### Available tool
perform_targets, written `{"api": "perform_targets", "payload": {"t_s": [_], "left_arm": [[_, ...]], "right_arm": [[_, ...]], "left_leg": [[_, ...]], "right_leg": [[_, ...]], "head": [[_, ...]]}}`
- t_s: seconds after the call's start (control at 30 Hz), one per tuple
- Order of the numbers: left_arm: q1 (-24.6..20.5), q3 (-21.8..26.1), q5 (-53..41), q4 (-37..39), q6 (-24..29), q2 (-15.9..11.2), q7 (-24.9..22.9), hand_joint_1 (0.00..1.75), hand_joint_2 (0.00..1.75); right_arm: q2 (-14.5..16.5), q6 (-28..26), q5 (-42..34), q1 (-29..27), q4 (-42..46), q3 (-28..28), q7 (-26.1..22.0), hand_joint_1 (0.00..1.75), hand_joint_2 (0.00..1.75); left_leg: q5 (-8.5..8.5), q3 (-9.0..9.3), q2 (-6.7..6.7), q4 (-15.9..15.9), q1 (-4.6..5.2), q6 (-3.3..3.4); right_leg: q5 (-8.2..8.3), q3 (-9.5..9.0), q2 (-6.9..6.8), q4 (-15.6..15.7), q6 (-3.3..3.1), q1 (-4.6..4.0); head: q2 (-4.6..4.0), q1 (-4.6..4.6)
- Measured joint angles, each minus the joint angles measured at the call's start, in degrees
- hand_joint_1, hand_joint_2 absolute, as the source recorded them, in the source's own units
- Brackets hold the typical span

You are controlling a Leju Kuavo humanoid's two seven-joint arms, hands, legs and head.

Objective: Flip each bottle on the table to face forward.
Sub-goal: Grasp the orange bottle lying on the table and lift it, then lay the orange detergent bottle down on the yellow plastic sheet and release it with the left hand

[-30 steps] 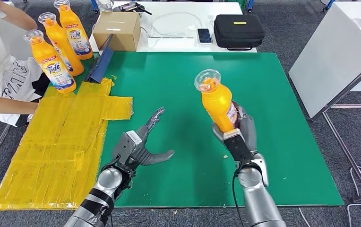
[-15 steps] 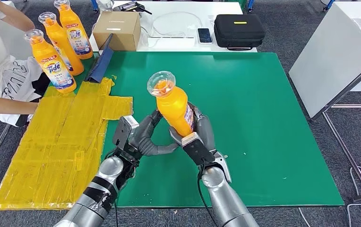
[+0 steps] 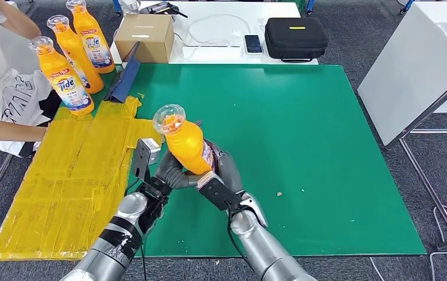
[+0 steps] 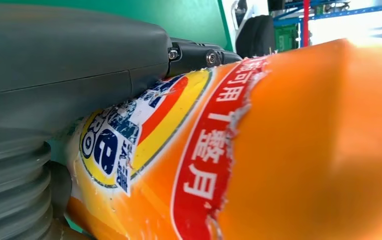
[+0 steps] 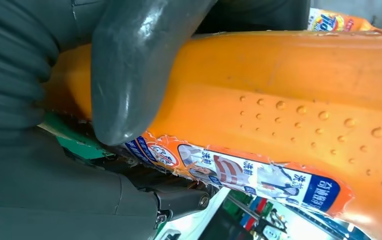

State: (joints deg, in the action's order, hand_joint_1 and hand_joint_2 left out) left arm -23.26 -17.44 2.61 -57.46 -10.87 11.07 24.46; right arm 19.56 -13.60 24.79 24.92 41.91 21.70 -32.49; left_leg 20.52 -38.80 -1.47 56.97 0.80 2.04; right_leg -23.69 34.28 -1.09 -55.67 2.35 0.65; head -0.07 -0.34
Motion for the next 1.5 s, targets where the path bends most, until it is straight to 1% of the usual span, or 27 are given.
{"api": "perform_targets", "payload": {"t_s": [0.6, 1.5], "left_arm": [[0.5, 0.0, -0.1, -0.5, 1.7, -0.6, 0.0, 0.00, 1.75], [1.1, -0.1, -0.9, -1.8, 3.0, -0.6, 0.3, 0.00, 1.75]], "right_arm": [[0.1, -0.6, -0.4, 0.8, -3.8, 0.2, -0.3, 1.75, 1.75], [0.0, -0.7, -0.1, 0.8, -5.0, -0.2, -0.4, 1.75, 1.75]], "left_leg": [[0.00, 0.00, -0.01, 0.0, 0.00, 0.00], [0.00, 0.00, -0.02, 0.0, 0.00, 0.00]], "right_leg": [[0.00, 0.02, 0.00, 0.0, 0.00, 0.00], [0.00, 0.04, 0.00, 0.0, 0.00, 0.00]], "head": [[0.01, -0.01], [0.00, -0.01]]}}
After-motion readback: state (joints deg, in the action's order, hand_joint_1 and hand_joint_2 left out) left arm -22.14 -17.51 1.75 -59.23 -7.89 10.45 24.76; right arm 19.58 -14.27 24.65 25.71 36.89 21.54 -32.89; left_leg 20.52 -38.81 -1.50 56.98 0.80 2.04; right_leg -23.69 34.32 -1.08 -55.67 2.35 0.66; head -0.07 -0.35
